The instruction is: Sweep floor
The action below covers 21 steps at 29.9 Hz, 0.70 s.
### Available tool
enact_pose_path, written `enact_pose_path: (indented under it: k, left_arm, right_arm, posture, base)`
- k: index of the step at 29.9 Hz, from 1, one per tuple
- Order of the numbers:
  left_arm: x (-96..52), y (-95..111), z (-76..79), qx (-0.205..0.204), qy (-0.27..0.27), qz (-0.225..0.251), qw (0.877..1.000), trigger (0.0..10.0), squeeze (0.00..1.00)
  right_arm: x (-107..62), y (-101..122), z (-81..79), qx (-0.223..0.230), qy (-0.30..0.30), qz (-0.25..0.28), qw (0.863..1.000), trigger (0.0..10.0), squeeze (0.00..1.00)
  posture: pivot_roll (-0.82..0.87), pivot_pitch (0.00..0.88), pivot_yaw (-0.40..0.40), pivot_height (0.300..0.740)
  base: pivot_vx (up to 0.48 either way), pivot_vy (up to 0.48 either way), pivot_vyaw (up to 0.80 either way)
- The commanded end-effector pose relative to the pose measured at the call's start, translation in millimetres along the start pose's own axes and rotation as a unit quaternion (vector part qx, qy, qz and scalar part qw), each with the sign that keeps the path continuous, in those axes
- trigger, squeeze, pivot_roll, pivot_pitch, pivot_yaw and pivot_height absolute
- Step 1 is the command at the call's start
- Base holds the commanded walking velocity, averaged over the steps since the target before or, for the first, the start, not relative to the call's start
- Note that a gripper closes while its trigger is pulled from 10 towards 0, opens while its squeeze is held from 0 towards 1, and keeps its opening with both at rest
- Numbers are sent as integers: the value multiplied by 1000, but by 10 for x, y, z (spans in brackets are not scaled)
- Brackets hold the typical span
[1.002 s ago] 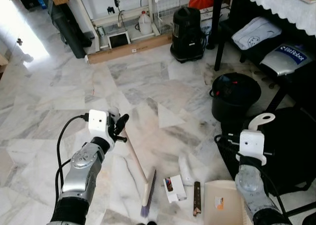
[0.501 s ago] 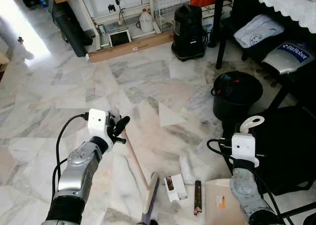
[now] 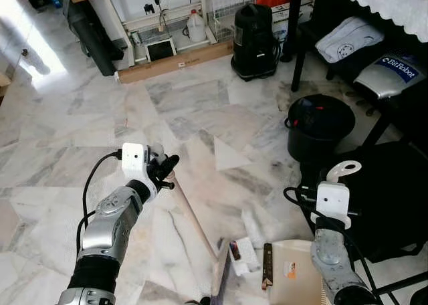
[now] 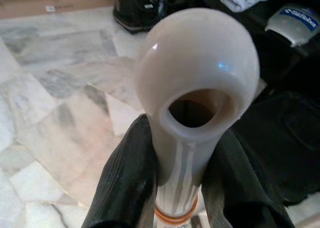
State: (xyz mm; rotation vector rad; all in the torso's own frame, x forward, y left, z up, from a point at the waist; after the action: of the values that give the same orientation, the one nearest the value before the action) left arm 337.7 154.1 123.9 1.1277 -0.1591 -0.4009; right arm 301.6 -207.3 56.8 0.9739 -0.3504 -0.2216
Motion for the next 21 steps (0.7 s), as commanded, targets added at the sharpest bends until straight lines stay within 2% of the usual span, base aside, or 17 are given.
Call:
enact_pose_path:
  k: [1,3,5,10,13,18,21]
  left_arm:
    - [-9,-38,-19,-31,-9,-20,999,10000,0]
    - [-11,-45,-5,-38,-15,-26,999,10000,0]
    - [-5,-29,15,-66,-22,-21,997,10000,0]
    - [12,23,55,-103,-34,-10,994,10000,0]
    - [15,25,59,-89,-35,-15,995,10000,0]
    - [-2,34,-2,-38,-9,-13,999,10000,0]
    - [0,61,-1,-21,-7,-11,1000,10000,0]
  right_arm:
    - [-137,-104,-127,9,28,-35,999,10000,0]
    - [-136,-101,-129,8,29,-34,999,10000,0]
    - [-128,-96,-128,9,29,-34,999,10000,0]
    - [-116,-85,-127,9,29,-32,999,10000,0]
    - [-114,-85,-128,10,30,-32,999,10000,0]
    - [-112,-91,-128,8,31,-34,999,10000,0]
    - [-110,-98,-122,8,31,-35,999,10000,0]
  posture:
    - [65,166,194,740]
    - [65,166,193,740]
    - [66,167,192,740]
    - [65,168,192,740]
    - [64,166,192,740]
    - [64,165,191,740]
    - [67,162,189,740]
  base:
    - [0,0,0]
    - [0,0,0]
    - [0,0,0]
    - [0,0,0]
    - [0,0,0]
    - [0,0,0]
    - [0,0,0]
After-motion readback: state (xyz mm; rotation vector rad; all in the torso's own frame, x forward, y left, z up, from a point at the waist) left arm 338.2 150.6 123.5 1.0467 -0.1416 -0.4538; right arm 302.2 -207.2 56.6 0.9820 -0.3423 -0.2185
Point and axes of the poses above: a point about 5 cm out from each wrist's last joint towards the gripper, its own x axis pointing out of the wrist towards the gripper, its own y axis along the axis of the wrist's last joint, z = x × y, the point moved 1 cm from there along x, pointing out of the wrist towards the gripper, and after that the axes turned 14 degrees about -x, right-handed, at the moved point
